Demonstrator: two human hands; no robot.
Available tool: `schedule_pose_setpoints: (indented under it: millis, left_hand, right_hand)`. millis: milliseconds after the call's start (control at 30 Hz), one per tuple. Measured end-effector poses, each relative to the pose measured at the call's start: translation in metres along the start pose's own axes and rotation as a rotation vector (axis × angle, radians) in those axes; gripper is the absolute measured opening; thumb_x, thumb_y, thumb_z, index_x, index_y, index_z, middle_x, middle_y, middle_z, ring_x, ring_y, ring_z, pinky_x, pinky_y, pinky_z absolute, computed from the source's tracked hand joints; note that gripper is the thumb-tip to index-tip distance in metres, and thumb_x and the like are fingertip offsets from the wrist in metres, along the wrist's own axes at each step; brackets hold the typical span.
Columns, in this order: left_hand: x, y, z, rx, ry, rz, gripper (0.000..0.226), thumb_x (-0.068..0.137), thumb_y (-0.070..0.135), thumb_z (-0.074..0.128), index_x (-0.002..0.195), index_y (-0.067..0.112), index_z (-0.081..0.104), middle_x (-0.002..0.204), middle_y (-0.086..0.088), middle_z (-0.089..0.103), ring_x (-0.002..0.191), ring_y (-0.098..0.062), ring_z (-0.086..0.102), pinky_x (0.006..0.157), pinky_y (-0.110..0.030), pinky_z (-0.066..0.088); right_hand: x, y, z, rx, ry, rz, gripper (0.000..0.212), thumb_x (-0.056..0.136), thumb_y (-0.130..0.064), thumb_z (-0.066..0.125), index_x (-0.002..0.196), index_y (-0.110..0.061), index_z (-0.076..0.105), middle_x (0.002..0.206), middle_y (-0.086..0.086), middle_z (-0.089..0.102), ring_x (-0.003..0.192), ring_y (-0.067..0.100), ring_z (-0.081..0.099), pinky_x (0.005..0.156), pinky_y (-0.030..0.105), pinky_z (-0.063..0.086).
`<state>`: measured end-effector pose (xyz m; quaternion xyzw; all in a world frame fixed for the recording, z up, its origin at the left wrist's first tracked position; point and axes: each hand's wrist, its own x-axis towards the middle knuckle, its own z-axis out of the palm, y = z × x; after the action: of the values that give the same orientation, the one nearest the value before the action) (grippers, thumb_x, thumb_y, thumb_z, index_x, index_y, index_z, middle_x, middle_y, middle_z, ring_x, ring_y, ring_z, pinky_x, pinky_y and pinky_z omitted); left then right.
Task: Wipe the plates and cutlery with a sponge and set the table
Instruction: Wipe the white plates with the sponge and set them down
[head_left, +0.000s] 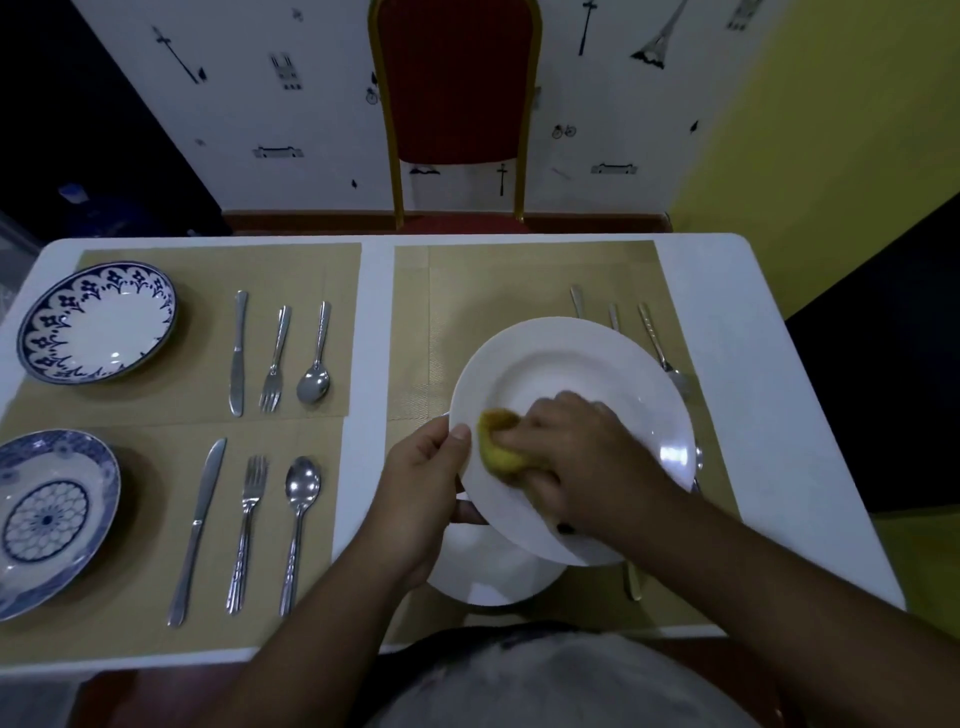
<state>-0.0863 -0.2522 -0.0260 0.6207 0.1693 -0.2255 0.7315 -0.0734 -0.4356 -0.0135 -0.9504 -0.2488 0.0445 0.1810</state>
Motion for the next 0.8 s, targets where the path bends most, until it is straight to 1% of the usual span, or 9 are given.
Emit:
schedule_pose_setpoints:
  millis: [100,267,333,400,433,567,633,700,800]
  left_hand:
    - [-0.001,-0.001,-0.004,-0.038,0.023,-0.015,0.03,0.106,0.026,0.044,0.124,0.017,0.067,0.104,-0.012,0.076,0.089,-0.029,0.074,0.059,-0.036,0.059]
    - [-0.006,-0.008,0.003,0.044,-0.004,-0.009,0.031,0.107,0.029,0.043,0.118,0.02,0.071,0.104,-0.01,0.077,0.096,-0.033,0.073,0.067,-0.045,0.062]
    - [-0.008,-0.009,0.006,0.089,-0.013,0.022,0.03,0.107,0.026,0.043,0.116,0.022,0.071,0.104,-0.009,0.077,0.097,-0.032,0.073,0.069,-0.048,0.063]
    - [-0.01,-0.007,0.008,0.116,-0.012,0.055,0.028,0.107,0.022,0.044,0.119,0.022,0.07,0.104,-0.007,0.076,0.096,-0.028,0.073,0.066,-0.045,0.062]
    - [-0.01,-0.004,0.008,0.117,-0.009,0.063,0.028,0.107,0.02,0.045,0.119,0.02,0.07,0.103,-0.008,0.076,0.094,-0.027,0.073,0.064,-0.041,0.062]
    - [-0.009,0.003,0.003,0.086,-0.041,0.061,0.027,0.107,0.018,0.044,0.115,0.013,0.069,0.097,-0.011,0.076,0.083,-0.024,0.074,0.058,-0.035,0.059]
    - [-0.011,0.001,0.0,0.116,-0.048,0.078,0.027,0.107,0.016,0.044,0.113,0.013,0.07,0.096,-0.012,0.076,0.082,-0.025,0.074,0.058,-0.034,0.058]
    - [-0.014,-0.002,0.0,0.118,-0.028,0.089,0.027,0.107,0.014,0.044,0.113,0.016,0.07,0.094,-0.01,0.075,0.079,-0.022,0.073,0.056,-0.033,0.058]
    - [-0.017,-0.004,0.0,0.105,0.031,0.13,0.028,0.106,0.013,0.044,0.119,0.019,0.069,0.093,-0.004,0.076,0.079,-0.021,0.073,0.056,-0.031,0.057]
  right_hand:
    - [-0.012,0.001,-0.003,0.051,-0.077,-0.031,0.03,0.08,-0.028,0.064,0.109,-0.031,0.069,0.098,-0.004,0.062,0.089,0.019,0.051,0.075,0.04,0.046]
    - [-0.009,0.0,0.008,0.109,0.047,-0.016,0.038,0.082,-0.029,0.061,0.119,-0.023,0.064,0.096,0.0,0.06,0.089,0.018,0.051,0.077,0.032,0.045]
    - [0.009,0.008,0.011,0.127,0.181,0.123,0.044,0.081,-0.028,0.064,0.125,-0.022,0.062,0.096,0.003,0.058,0.091,0.022,0.052,0.078,0.035,0.046]
    - [0.025,0.017,0.007,0.19,0.335,0.316,0.045,0.079,-0.026,0.067,0.124,-0.023,0.063,0.091,0.003,0.056,0.086,0.022,0.054,0.075,0.034,0.047]
    - [0.027,0.015,0.005,0.212,0.361,0.345,0.044,0.079,-0.026,0.067,0.123,-0.023,0.064,0.091,0.002,0.056,0.086,0.02,0.054,0.076,0.033,0.047]
    - [0.007,-0.012,0.007,0.145,0.236,0.07,0.038,0.081,-0.032,0.064,0.118,-0.022,0.067,0.088,0.001,0.059,0.082,0.017,0.053,0.075,0.03,0.045]
    - [0.015,-0.003,0.003,0.084,0.237,0.051,0.036,0.079,-0.037,0.062,0.112,-0.024,0.069,0.089,0.0,0.063,0.081,0.021,0.057,0.072,0.035,0.048]
    - [0.034,0.015,-0.003,0.039,0.331,0.186,0.035,0.077,-0.038,0.061,0.108,-0.025,0.07,0.092,0.002,0.065,0.081,0.026,0.06,0.072,0.039,0.05]
    - [0.046,0.044,-0.015,0.084,0.462,0.472,0.029,0.076,-0.035,0.06,0.102,-0.026,0.069,0.092,-0.004,0.059,0.078,0.022,0.057,0.065,0.029,0.044]
